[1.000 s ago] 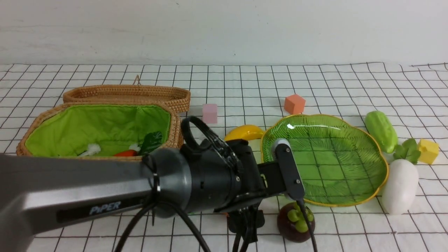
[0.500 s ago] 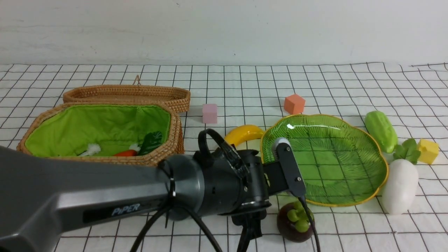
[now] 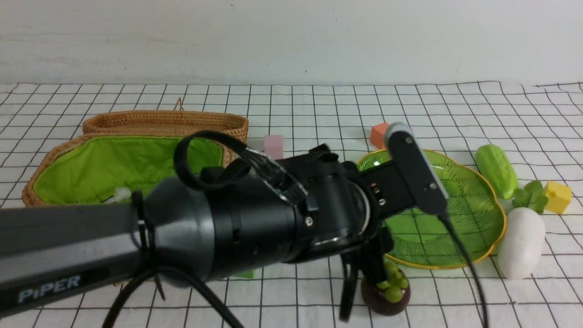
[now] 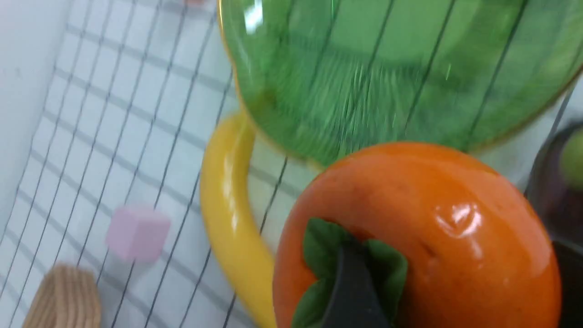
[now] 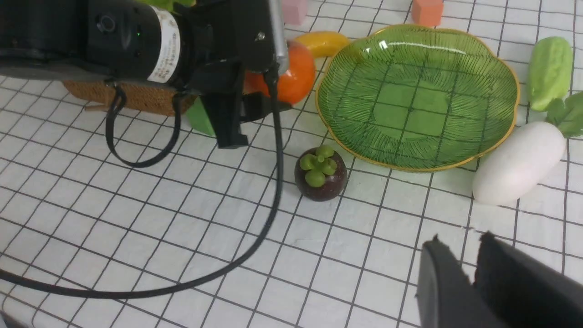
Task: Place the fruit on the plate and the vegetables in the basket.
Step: Grab a tomato with your left arm and place it on the plate on the right.
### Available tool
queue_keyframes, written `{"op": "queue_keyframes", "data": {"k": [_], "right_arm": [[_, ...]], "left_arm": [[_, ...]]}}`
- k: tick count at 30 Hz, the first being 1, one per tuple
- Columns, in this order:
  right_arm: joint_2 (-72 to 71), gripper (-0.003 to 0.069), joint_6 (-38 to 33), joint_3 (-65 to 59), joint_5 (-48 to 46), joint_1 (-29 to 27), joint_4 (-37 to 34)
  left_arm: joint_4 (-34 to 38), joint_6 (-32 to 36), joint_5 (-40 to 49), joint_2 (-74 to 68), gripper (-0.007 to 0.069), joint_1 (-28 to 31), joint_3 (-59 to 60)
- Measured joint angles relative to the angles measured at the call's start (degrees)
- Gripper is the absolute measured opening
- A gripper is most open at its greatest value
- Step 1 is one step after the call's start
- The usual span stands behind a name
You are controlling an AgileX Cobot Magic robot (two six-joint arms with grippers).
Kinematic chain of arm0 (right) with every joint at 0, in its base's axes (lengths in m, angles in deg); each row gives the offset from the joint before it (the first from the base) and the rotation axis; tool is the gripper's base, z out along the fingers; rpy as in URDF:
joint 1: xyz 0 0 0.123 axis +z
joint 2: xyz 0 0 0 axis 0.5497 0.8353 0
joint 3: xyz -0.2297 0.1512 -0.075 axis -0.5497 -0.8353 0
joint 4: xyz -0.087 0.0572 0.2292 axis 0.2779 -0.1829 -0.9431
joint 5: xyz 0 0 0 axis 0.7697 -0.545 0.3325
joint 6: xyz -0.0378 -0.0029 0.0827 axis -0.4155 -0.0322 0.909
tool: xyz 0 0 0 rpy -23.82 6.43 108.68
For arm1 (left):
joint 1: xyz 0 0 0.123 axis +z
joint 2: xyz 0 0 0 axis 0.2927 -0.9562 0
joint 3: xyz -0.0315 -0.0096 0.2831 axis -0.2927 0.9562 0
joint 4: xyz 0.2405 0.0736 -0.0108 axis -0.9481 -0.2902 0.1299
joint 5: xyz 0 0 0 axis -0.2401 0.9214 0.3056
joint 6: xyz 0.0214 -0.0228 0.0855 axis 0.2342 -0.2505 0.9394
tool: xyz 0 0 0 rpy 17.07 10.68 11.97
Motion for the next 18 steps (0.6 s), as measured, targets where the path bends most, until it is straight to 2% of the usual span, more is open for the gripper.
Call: {"op": "queue_keyframes", "data": {"k": [4,5,9,13,18], "right_arm": [[0.00,0.0141,0.00,0.06,0.06,0.00,-0.96],[0.00,0.0141,0.00,0.06,0.06,0.00,-0.97],[0.00,0.0141,0.00,0.06,0.06,0.00,-1.12],[0.00,0.0141,0.00,0.06,-0.13,0.00,-0.27],[0.00,0.0144,0.00,0.06,-0.95,0.00,-0.27]], "left_arm": [[5.08,1.79,-4.35,-7.08,0.0479,0.50,-9.44],[5.22,1.87,-4.41,-7.56,0.0479,0.59,-9.44],[6.45,2.16,-3.23,-18.19,0.0479,2.75,-21.54],[6.68,2.91,-1.92,-23.24,0.0479,3.93,-26.47],[8.67,3.16,-1.68,-24.69,0.0492,3.95,-27.21]]}}
